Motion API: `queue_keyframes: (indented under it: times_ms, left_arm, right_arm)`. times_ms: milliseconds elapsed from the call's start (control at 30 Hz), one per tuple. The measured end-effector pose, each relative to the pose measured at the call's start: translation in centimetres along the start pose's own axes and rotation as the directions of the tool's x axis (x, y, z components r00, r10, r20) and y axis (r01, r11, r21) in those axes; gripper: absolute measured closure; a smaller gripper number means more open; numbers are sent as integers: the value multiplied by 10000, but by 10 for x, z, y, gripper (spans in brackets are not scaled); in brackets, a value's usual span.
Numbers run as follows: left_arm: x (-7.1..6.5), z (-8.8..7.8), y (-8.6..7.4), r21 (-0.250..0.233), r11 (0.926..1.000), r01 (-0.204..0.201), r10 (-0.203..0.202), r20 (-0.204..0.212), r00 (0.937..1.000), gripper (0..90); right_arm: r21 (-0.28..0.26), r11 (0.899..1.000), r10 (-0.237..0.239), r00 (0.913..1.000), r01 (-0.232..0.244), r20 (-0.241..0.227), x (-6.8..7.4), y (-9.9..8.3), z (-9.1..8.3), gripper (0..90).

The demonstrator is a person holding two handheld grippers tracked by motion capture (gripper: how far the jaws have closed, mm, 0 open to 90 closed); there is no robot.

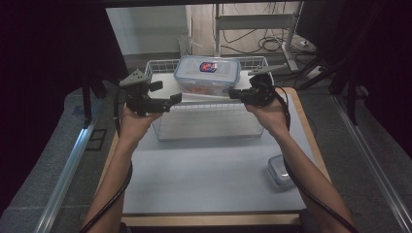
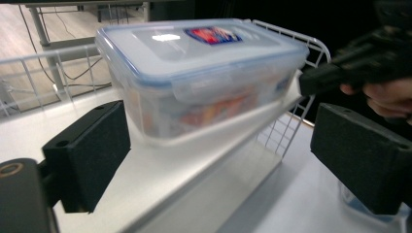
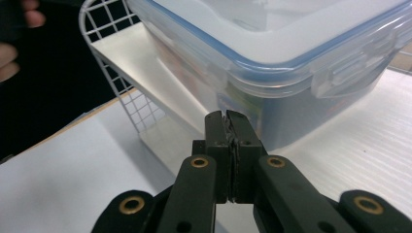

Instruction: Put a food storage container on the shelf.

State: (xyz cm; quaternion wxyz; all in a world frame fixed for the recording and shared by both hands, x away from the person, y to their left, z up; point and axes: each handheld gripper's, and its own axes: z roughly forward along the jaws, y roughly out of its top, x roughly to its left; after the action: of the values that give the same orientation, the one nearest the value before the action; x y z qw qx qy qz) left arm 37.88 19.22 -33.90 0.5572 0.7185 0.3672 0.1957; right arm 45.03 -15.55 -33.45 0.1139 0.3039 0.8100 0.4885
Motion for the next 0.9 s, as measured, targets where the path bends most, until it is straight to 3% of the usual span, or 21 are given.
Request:
queue_keyframes:
  times_ms: [267,467,733,900]
  left_arm:
    - [-14,-15,-28,119,9998,-152,151,114,9998,53]
    - [-25,-16,-45,688,9951,-705,731,-365,9967,43]
    - [-32,-13,-54,903,9918,-900,924,-231,9955,34]
    - [-36,-12,-57,931,9904,-1021,1051,-280,9941,32]
  right_arm:
    - [-101,9997,228,9996,-227,156,-10,-2,4,891]
    - [-146,9993,350,9987,-345,381,-15,0,5,891]
    - [-187,9984,546,9973,-537,498,-21,0,6,889]
    - [-244,9986,484,9985,-478,244,-16,-4,4,801]
